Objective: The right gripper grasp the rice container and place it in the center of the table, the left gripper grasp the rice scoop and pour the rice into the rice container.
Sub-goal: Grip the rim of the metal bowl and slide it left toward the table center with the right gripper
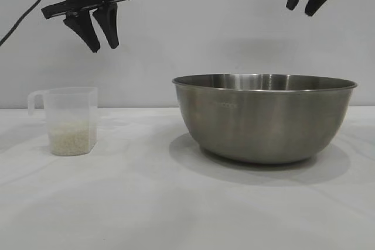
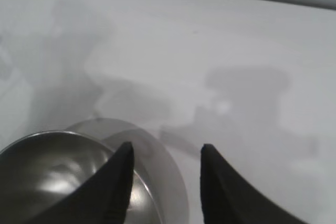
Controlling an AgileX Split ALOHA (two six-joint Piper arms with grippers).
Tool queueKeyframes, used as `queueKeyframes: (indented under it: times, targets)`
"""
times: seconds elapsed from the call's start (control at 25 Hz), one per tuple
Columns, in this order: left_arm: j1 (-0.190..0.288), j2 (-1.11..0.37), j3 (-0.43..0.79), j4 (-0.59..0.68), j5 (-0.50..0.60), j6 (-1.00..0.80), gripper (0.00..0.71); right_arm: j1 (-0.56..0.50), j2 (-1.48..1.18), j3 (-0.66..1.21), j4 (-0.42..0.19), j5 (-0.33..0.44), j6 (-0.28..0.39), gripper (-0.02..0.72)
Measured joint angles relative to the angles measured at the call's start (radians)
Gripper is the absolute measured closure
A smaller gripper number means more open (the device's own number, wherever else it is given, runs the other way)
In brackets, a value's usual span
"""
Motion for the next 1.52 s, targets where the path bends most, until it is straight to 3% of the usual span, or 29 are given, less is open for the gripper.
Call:
queueKeyframes:
  times: [0.4, 1.08, 1.32, 1.52]
  targets:
    - [0.0, 0.0, 0.0, 0.0, 0.0, 0.0, 0.45, 0.002, -0.1, 0.437, -0.048, -0.001, -0.027, 0.445]
    - [0.0, 0.0, 0.0, 0.0, 0.002, 0.0, 0.45, 0.066, -0.028, 0.474, -0.127, -0.054, -0.027, 0.445]
    - [0.0, 0.0, 0.0, 0.0, 0.004, 0.0, 0.45, 0.085, 0.005, 0.474, -0.107, -0.047, -0.029, 0.703]
    - [0.0, 0.0, 0.0, 0.0, 0.004, 0.0, 0.45, 0.187, 0.007, 0.474, -0.109, -0.041, -0.029, 0.703]
